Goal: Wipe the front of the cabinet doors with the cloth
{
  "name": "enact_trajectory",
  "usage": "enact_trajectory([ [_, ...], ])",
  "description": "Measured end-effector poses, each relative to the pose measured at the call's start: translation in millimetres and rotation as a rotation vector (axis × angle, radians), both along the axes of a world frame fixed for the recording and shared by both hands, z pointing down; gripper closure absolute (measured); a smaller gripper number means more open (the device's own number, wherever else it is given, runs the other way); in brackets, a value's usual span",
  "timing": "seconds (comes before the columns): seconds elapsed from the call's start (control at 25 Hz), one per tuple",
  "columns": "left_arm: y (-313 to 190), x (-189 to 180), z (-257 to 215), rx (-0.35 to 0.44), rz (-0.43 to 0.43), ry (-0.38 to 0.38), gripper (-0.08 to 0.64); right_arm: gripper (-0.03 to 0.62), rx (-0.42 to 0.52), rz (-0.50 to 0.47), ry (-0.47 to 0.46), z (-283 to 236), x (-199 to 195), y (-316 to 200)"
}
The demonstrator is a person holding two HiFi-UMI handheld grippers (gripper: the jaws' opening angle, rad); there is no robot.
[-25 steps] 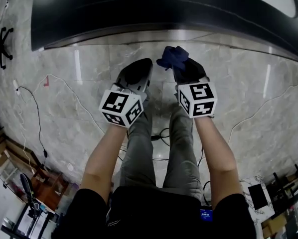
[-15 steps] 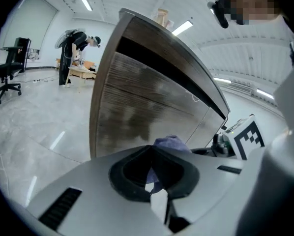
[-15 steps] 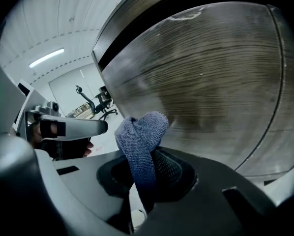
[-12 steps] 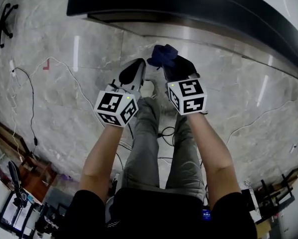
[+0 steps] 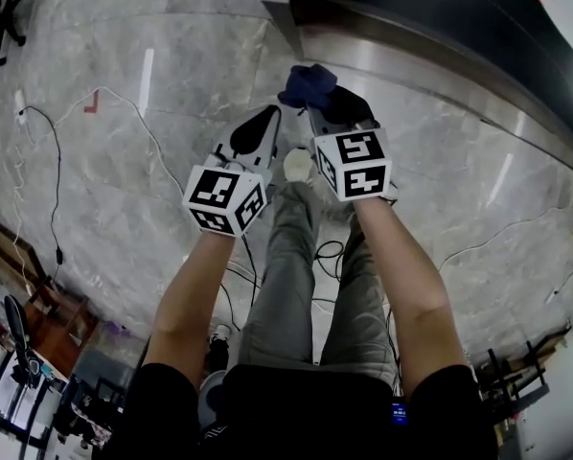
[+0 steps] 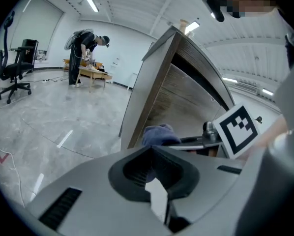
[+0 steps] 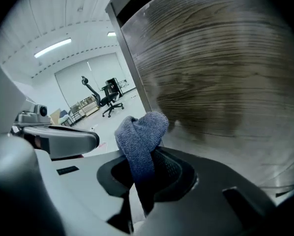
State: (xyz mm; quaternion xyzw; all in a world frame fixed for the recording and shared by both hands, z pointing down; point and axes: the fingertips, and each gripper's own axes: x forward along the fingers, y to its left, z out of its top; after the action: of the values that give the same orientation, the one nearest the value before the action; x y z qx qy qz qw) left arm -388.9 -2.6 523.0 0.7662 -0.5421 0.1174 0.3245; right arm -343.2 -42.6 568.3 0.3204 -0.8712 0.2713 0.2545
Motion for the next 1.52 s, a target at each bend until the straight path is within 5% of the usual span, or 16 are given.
enact_trajectory([
  [0.28, -12, -21, 7, 0.012, -0.017, 0.001, 0.551, 0.522, 0.024, 0.006, 0.042, 17, -17, -20],
  [0.6, -23, 6, -1, 0.029, 0.032, 0.007, 0.551, 0.522, 0.031, 0.065, 0.048, 12, 22, -32],
  [1.52, -48, 216, -13, 0.038, 0.220, 0.048, 0.551, 0.522, 0.047, 0.230, 0.105, 6, 253, -51],
])
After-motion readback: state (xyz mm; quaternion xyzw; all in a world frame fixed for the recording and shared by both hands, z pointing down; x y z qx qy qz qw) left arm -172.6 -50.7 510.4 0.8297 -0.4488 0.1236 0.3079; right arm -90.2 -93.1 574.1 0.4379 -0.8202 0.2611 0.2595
